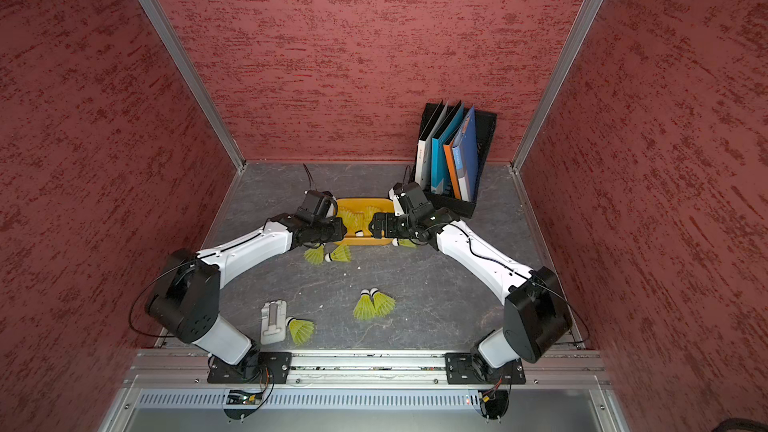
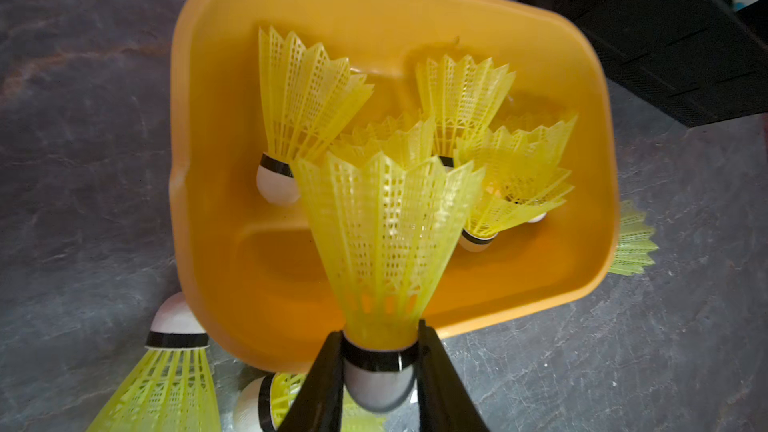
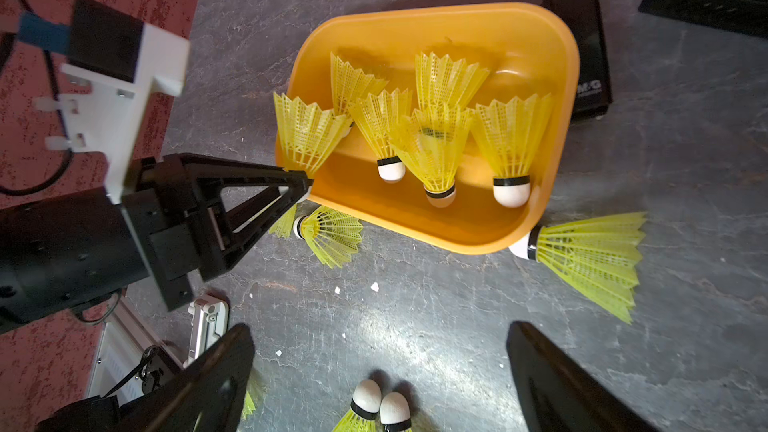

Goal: Put the shuttlecocks into the storage box
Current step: Place the shuttlecock in the storage box.

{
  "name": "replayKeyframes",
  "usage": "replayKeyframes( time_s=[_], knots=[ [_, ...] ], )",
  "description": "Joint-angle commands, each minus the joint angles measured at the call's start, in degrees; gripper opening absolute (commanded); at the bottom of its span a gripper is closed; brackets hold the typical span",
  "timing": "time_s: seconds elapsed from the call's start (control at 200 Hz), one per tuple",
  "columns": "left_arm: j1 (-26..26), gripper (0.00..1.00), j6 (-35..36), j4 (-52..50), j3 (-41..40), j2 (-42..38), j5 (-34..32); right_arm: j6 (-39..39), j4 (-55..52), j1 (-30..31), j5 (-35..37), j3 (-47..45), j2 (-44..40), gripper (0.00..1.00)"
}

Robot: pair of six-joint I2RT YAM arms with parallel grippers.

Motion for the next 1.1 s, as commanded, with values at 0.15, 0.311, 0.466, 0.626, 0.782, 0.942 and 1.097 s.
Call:
replayKeyframes(
  time_s=[0.15,0.311,0.466,0.626,0.782,0.942,1.097],
  knots=[
    [0.98,0.13,-2.55,-1.26,3.09,2.17,-2.10,-0.62,-0.18,0.33,-1.43,2.44,2.39,0.98],
    [1.06,0.13,-2.58,-1.41,3.80,3.08,-2.00,-0.70,-1.32,0.34,-1.88,4.86,4.65,0.98],
    [1.36,0.13,-2.26,-3.02,5.77,4.54,-2.57,-0.66,-2.01,0.32,-2.54,6.91,6.55,0.98],
    [1.75,0.13,-2.44,-3.25,6.73,5.35,-2.88,-0.40,-1.82,0.43,-2.85,7.41,6.98,0.98],
    [1.82,0.13,-2.89,-2.20,6.63,5.52,-2.59,-0.45,-1.84,0.43,-3.00,6.81,6.59,0.99],
    [1.76,0.16,-3.36,-2.70,6.86,5.98,-2.81,-0.44,-1.68,0.38,-3.02,6.01,6.04,0.98],
    [1.76,0.35,-3.76,-3.36,7.01,6.32,-2.81,-0.44,-1.64,0.38,-3.02,5.83,5.90,0.98]
  ],
)
